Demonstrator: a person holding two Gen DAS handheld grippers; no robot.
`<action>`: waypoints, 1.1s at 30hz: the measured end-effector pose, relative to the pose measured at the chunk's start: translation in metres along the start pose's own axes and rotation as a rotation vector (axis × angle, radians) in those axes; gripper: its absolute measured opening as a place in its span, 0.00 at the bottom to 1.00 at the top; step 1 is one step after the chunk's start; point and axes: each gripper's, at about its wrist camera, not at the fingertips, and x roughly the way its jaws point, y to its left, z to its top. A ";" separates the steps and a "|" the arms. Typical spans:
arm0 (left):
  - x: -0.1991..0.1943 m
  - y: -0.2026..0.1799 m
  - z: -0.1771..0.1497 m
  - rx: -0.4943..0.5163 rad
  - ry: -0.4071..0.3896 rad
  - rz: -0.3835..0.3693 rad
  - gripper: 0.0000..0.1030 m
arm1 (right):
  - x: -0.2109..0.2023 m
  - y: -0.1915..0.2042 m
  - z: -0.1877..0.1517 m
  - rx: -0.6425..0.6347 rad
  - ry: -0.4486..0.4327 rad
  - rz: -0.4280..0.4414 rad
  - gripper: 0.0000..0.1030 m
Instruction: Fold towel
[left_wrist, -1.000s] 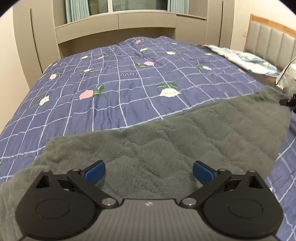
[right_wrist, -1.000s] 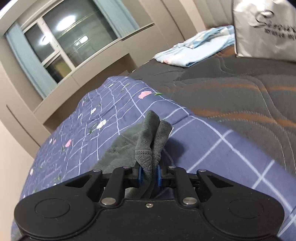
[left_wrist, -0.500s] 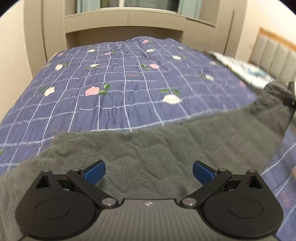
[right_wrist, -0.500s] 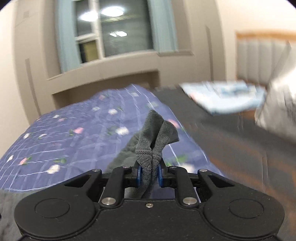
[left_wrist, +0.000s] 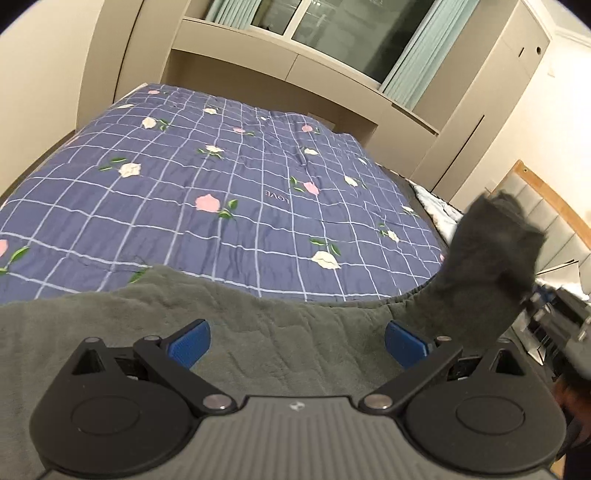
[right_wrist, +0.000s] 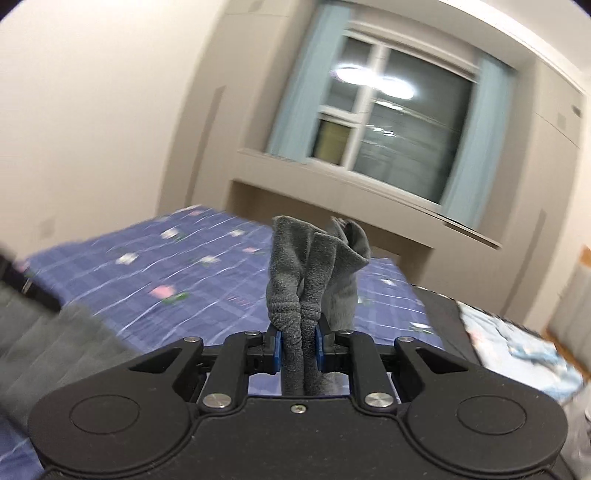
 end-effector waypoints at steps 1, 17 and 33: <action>-0.003 0.004 -0.001 -0.004 -0.001 -0.003 1.00 | -0.001 0.013 -0.002 -0.030 0.004 0.015 0.18; 0.027 0.033 -0.045 -0.080 0.141 -0.066 1.00 | 0.027 0.170 -0.090 -0.334 0.206 0.142 0.30; 0.085 0.015 -0.064 -0.312 0.248 -0.117 0.87 | -0.021 0.068 -0.090 -0.031 0.087 -0.014 0.96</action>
